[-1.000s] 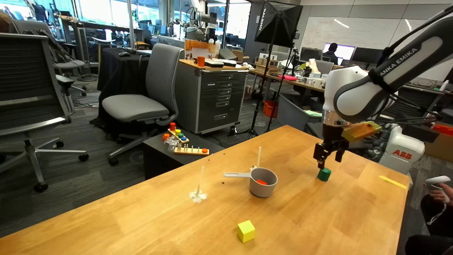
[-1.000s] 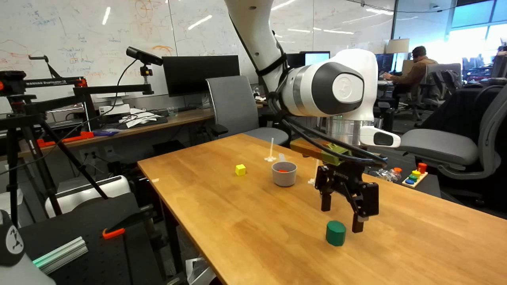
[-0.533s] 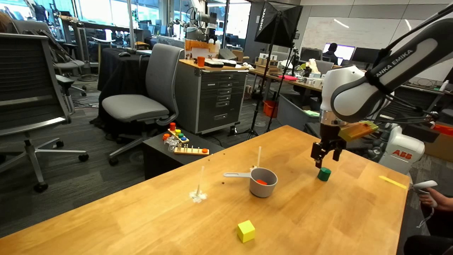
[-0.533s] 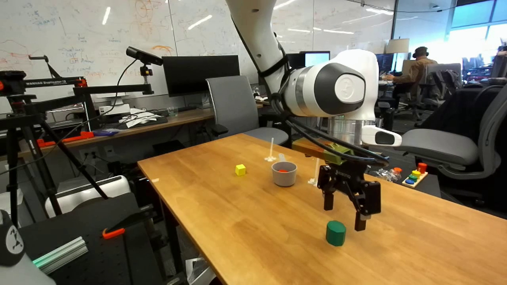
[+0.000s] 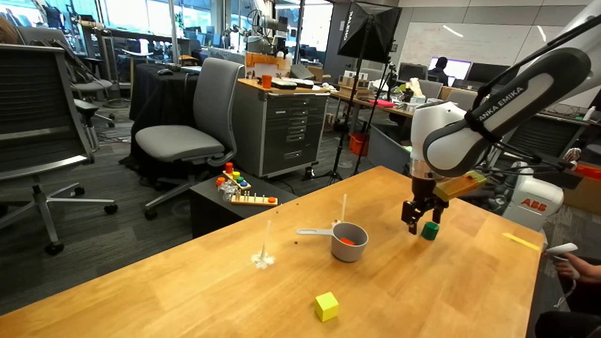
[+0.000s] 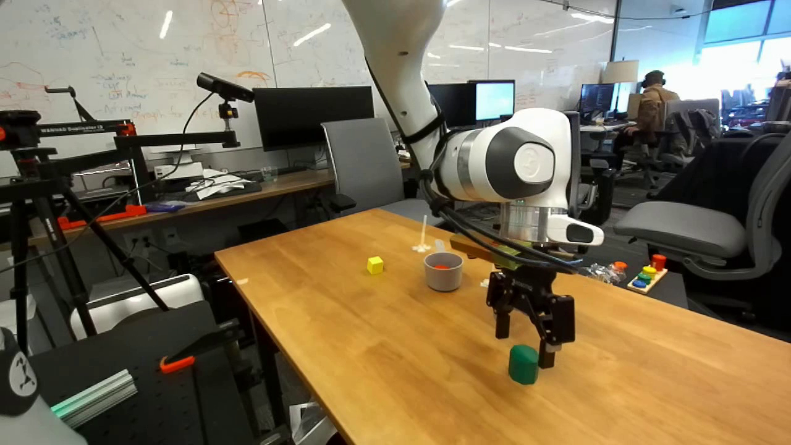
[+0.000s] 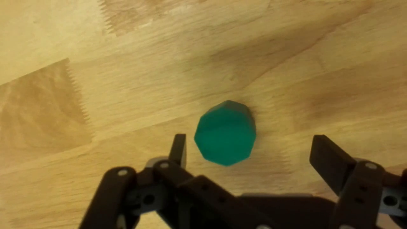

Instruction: Put the cubes in the measuring cups

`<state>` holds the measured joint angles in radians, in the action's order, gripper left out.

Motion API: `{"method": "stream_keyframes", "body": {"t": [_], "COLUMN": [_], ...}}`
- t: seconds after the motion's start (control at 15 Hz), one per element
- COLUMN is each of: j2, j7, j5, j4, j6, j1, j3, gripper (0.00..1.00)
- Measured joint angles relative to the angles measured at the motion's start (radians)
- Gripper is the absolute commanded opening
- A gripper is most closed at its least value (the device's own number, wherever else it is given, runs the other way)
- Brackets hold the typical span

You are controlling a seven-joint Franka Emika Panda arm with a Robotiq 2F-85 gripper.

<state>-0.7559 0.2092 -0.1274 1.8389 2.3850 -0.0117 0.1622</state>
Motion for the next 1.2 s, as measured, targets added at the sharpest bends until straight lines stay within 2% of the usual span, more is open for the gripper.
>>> {"method": "stream_keyframes", "body": {"t": [0.07,0.13,0.33,0.6,0.67,0.8,0.87,0.93,1.0,1.2], "j2": [-0.008,-0.015,-0.030,-0.031,-0.031,-0.031,-0.030,-0.030,-0.029,-0.026], "j7": [0.005,0.007,0.009,0.012,0.013,0.013,0.013,0.013,0.013,0.013], "j5": [-0.003,-0.005,-0.007,-0.007,-0.007,-0.007,-0.007,-0.007,-0.007,-0.006], "j4": [-0.007,-0.013,-0.028,-0.042,-0.044,-0.049,-0.051,-0.052,-0.052,-0.052], "j6": [-0.005,-0.008,-0.014,-0.029,-0.034,-0.042,-0.042,-0.043,-0.045,-0.046], "j1": [-0.003,-0.003,-0.004,-0.002,-0.002,-0.001,-0.001,-0.001,-0.001,-0.001], "j3": [0.000,0.000,0.003,0.004,0.004,0.004,0.004,0.004,0.004,0.004], "gripper": [0.74,0.68,0.42,0.13,0.08,0.04,0.32,0.29,0.31,0.53]}}
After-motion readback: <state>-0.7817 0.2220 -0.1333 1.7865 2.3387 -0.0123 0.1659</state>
